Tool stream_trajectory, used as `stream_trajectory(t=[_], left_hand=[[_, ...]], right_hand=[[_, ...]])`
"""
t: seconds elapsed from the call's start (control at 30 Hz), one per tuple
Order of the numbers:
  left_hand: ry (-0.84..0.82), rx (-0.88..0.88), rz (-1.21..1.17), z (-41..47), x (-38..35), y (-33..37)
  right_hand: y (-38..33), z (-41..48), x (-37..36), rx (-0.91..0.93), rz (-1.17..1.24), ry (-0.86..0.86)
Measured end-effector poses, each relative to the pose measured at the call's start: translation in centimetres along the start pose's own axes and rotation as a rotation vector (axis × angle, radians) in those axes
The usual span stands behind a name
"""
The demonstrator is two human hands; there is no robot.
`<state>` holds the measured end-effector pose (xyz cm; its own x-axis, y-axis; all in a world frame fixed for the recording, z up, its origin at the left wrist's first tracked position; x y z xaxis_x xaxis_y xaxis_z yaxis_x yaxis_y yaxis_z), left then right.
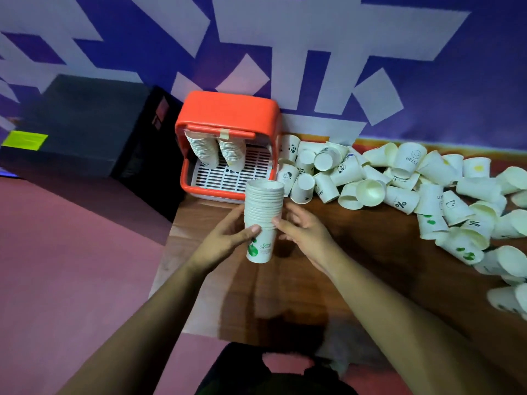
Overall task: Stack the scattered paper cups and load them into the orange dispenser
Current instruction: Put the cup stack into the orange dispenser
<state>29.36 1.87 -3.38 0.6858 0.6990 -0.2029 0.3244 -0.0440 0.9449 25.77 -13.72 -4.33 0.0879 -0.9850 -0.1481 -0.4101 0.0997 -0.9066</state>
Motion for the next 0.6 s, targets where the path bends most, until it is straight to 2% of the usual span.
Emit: stream_trajectory(t=[0.07,0.17,0.27,0.33,0.47,0.6], left_hand=[[-0.044,0.003,-0.015,0.8,1.6,0.0],[-0.050,0.014,-0.035,2.2,2.8,0.0],[-0.047,0.044,-0.046,4.0,3.2,-0.3],[-0.054,0.054,-0.046,5.0,3.4,-0.6],[-0.043,0.072,-0.042,6.2,4.1,-1.6],[-0.033,0.078,-0.059,6.6,4.8,-2.3]], right_hand=[[-0.4,0.9,-0.7,0.000,-0.011,0.016],[-0.9,1.6,2.0,-0.031,-0.091,0.181],[-1.8,2.1,7.3,-0.063,-0.396,0.473],[-2.4,2.9,9.3,-0.077,-0.627,0.561],[-2.3,6.8,9.6,-0.094,-1.076,0.498],[-0.1,9.5,9.2,-0.194,-1.299,0.415]])
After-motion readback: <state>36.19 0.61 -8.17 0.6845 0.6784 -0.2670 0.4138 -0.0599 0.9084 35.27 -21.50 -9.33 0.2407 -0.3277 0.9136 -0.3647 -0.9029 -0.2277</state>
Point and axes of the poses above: each hand's wrist, its own z-axis towards the middle knuckle, its own x-axis out of the back of the hand, y = z × x, the point moved 8 cm from there along z, towards the middle knuckle, and after that the axes turned 11 degrees about -y, right-handed, at the moved point
